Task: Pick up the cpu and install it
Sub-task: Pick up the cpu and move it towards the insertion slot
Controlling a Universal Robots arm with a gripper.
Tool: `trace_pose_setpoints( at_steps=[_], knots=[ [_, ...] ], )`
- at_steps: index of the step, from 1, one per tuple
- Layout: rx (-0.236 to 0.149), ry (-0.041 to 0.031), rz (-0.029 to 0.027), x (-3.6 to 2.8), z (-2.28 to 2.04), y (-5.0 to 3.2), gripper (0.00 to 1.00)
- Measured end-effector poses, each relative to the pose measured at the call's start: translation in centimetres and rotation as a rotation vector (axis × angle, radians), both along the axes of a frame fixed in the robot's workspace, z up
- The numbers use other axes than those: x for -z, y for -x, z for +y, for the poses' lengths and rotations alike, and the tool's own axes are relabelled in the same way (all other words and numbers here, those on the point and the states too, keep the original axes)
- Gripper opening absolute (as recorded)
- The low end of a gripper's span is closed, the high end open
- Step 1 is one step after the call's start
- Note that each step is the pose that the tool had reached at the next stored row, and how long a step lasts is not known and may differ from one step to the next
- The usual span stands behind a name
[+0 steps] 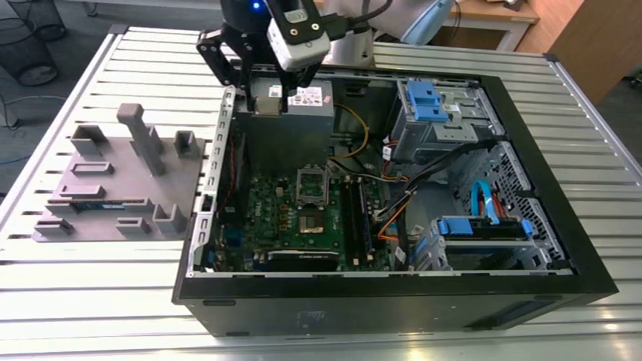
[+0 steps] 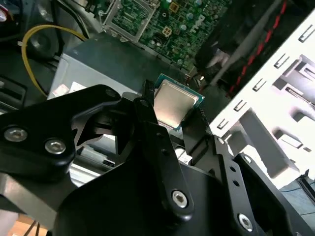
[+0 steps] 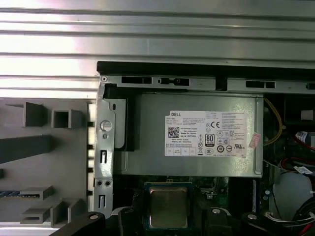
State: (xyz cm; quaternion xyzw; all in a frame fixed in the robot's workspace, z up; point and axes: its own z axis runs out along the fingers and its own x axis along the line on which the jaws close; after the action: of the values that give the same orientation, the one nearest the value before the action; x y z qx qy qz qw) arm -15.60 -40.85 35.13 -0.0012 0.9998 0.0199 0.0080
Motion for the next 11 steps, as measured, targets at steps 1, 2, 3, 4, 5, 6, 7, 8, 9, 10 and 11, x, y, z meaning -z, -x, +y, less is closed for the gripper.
trace_pose_setpoints(
  at_steps=[1,2,3,4,5,6,7,8,9,10,11],
  knots=[
    [0.000,0.0000,0.0000,0.00,0.00,-0.34,0.47],
    [0.000,-0.0001,-0.0001,0.01,0.00,-0.66,0.47],
    [0.000,-0.0001,-0.0001,0.02,0.00,-0.98,0.47],
    [0.000,-0.0001,0.0000,0.01,0.00,-1.30,0.47],
    [0.000,-0.0001,-0.0001,0.01,0.00,-1.57,0.47],
    [0.000,-0.0001,-0.0001,0.02,0.00,-1.82,0.47],
    [0.000,-0.0002,-0.0001,0.02,0.00,-2.07,0.47],
    [0.000,-0.0001,-0.0001,0.02,0.00,-2.31,0.47],
    [0.000,-0.0001,-0.0001,0.02,0.00,-2.56,0.47],
    [0.000,-0.0001,0.0000,0.02,0.00,-2.82,0.47],
    [0.000,-0.0001,-0.0001,0.02,0.00,-3.07,0.47]
  ],
)
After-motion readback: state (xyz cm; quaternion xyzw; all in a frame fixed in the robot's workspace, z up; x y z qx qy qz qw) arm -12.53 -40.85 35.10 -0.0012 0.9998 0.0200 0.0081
